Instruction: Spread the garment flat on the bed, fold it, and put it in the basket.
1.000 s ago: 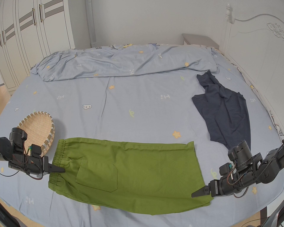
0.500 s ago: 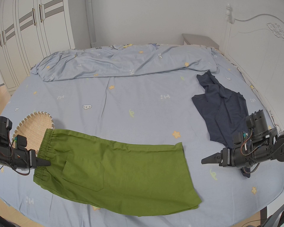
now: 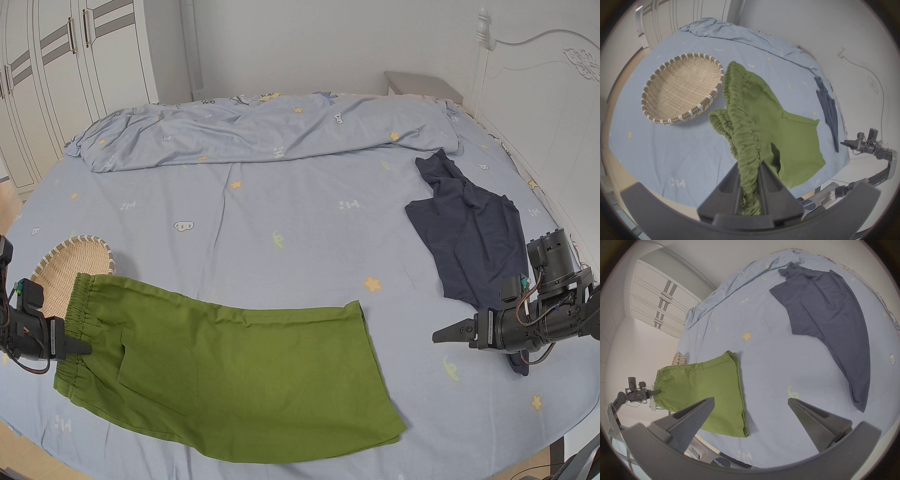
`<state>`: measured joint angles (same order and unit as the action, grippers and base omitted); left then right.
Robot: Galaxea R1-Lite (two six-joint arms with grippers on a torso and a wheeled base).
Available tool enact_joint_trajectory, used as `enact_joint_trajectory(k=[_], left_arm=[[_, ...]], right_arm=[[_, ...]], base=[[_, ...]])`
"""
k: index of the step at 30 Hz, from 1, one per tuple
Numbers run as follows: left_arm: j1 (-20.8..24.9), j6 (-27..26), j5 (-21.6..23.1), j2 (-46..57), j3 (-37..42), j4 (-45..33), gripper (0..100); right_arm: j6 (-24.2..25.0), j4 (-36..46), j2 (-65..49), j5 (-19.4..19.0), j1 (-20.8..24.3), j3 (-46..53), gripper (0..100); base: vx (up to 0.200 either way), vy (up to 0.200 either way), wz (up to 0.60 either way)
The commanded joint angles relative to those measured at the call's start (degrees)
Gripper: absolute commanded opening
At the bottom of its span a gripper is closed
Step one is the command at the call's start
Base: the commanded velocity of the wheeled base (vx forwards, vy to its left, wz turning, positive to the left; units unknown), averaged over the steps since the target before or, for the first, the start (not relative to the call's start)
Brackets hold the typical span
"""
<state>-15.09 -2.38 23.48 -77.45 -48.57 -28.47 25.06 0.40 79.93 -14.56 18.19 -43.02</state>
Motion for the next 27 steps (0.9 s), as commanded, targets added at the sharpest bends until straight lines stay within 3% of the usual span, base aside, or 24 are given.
enact_joint_trajectory(k=[1, 3, 5, 9, 22, 27], left_arm=[[13.60, 6.16, -11.53, 4.41, -5.92, -4.93, 0], [23.00, 15.82, -18.12, 3.53, -8.30, -4.93, 0], [29.59, 20.83, -21.98, 1.77, -10.23, -4.93, 0], [37.50, 21.27, -24.80, -2.09, -14.01, -4.93, 0], [49.19, 28.48, -27.87, -14.75, -24.21, -4.93, 0], [56.93, 32.96, -30.16, -20.99, -28.95, -4.93, 0]], right_arm=[[-0.02, 0.04, -0.66, -0.03, 0.09, 0.13, 100], [-0.02, 0.04, -0.66, -0.03, -0.08, 0.13, 100], [-0.02, 0.04, -0.48, 0.05, -0.08, 0.13, 100], [-0.02, 0.04, -0.30, 0.05, -0.08, 0.13, 100], [-0.02, 0.04, -0.13, 0.14, -0.08, 0.22, 100], [0.07, 0.04, 0.05, 0.14, -0.17, 0.22, 100]], base=[[0.000, 0.000, 0.00], [0.000, 0.000, 0.00], [0.000, 0.000, 0.00], [0.000, 0.000, 0.00], [0.000, 0.000, 0.00], [0.000, 0.000, 0.00]])
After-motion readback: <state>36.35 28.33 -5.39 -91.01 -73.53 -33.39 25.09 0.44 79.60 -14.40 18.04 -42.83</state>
